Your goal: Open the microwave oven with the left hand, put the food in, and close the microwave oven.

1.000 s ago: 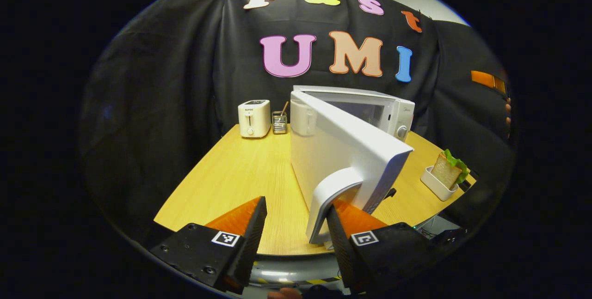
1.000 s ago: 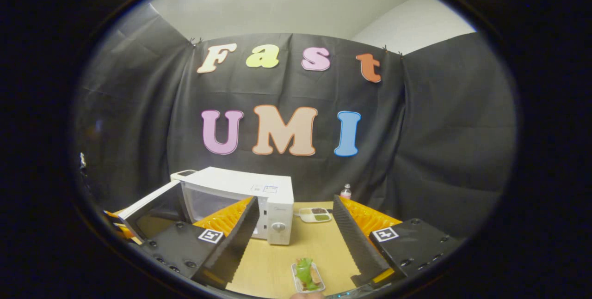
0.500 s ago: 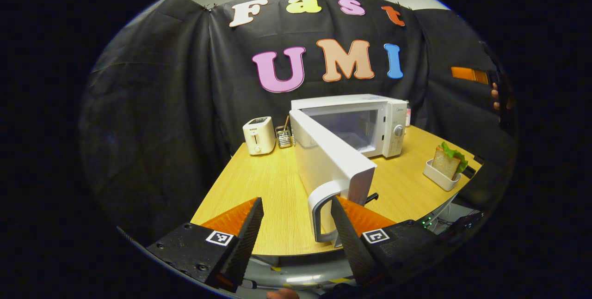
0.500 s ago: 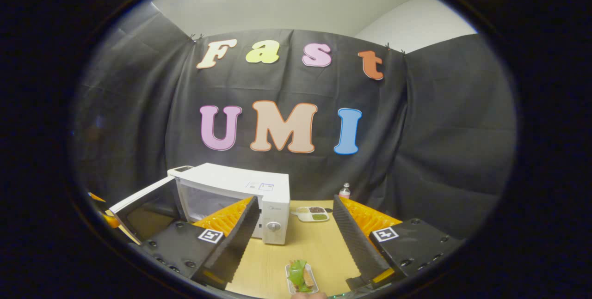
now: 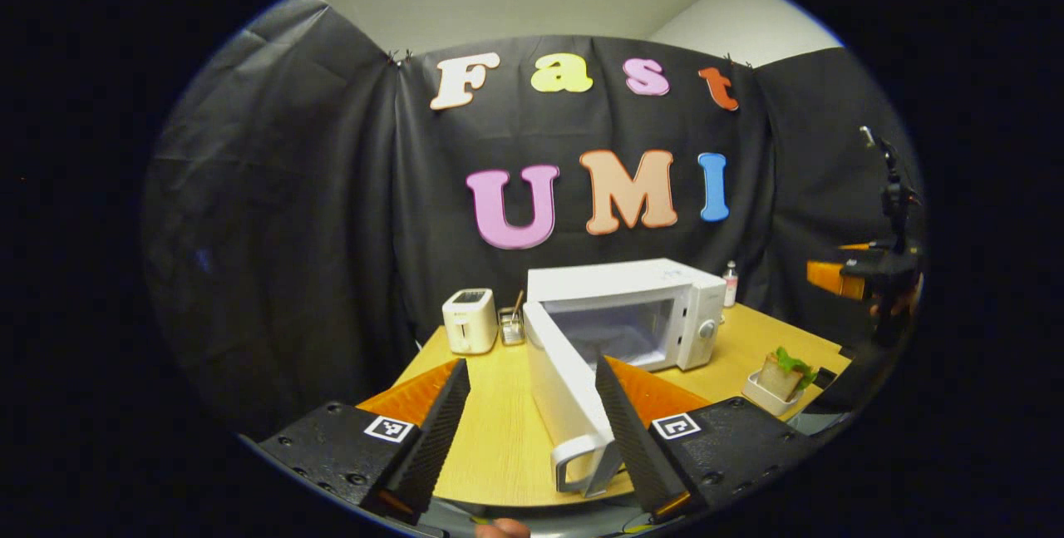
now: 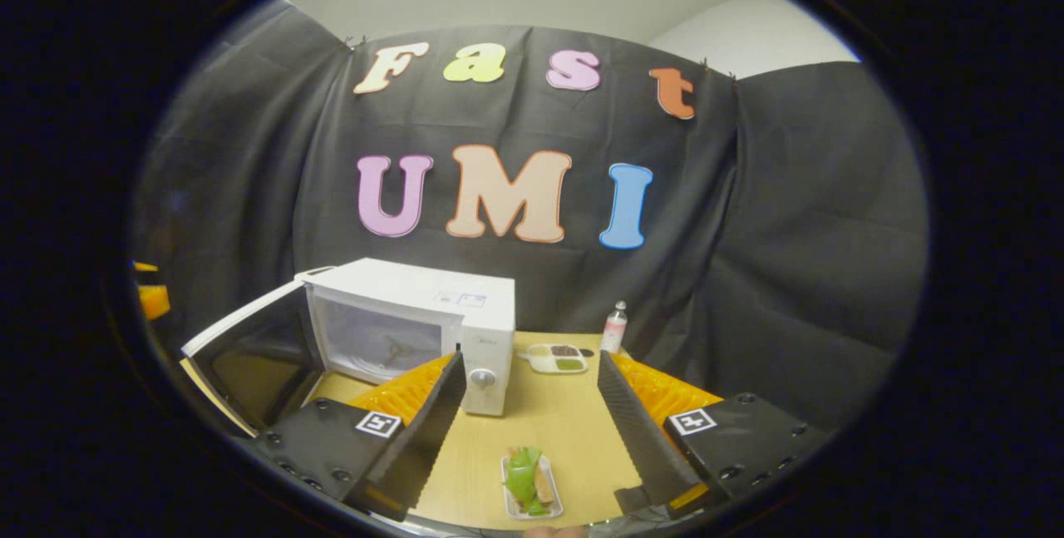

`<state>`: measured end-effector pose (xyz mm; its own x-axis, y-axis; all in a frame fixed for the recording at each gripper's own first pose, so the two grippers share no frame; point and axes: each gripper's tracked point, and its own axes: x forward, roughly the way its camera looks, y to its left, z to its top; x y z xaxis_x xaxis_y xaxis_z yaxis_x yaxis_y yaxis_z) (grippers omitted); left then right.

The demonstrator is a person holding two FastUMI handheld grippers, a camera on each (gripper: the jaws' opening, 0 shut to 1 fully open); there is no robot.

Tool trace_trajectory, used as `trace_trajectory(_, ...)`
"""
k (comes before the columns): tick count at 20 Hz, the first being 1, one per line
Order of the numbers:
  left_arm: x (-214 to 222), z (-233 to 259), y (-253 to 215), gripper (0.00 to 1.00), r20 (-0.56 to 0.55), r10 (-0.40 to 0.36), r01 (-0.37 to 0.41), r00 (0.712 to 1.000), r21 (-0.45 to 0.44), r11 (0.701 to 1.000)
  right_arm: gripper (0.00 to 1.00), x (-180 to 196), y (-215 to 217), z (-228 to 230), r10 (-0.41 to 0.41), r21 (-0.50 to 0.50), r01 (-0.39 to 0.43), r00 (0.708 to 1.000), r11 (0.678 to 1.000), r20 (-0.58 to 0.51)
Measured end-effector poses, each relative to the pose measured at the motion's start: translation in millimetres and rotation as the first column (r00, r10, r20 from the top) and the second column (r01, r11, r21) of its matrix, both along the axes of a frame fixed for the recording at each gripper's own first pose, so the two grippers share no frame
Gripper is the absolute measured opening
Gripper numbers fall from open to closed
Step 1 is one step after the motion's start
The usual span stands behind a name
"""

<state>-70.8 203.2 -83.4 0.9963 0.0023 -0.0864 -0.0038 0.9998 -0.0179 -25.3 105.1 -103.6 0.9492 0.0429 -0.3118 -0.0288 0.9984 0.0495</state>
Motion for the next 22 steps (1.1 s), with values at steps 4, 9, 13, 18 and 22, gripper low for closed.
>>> trace_trajectory(4, 13, 28, 1, 0.93, 0.074, 0.026, -0.027, 0.997, 0.020, 0.999, 0.97, -4, 3, -45, 0.022, -0.015, -0.023, 0.996, 1.000, -0.083)
trace_trajectory(9, 26, 43, 5, 0.97, 0.104, 0.069, -0.068, 0.992, -0.006, 0.998, 1.00, -19, 1, -109, 0.023, -0.029, -0.029, 0.980, 0.999, -0.200)
trace_trajectory(13, 34, 52, 2, 0.97, 0.119, 0.081, -0.078, 0.990, -0.030, 0.997, 0.98, -26, 6, -150, 0.032, -0.044, -0.046, 0.963, 0.998, -0.266)
trace_trajectory(18, 35, 57, 10, 0.97, 0.104, 0.123, -0.117, 0.987, -0.061, 0.991, 1.00, -31, 4, -204, 0.022, -0.043, -0.040, 0.932, 0.998, -0.362)
trace_trajectory(22, 33, 57, 21, 0.97, 0.096, 0.153, -0.150, 0.983, -0.042, 0.988, 1.00, -33, 2, -231, 0.003, -0.026, -0.015, 0.909, 1.000, -0.416)
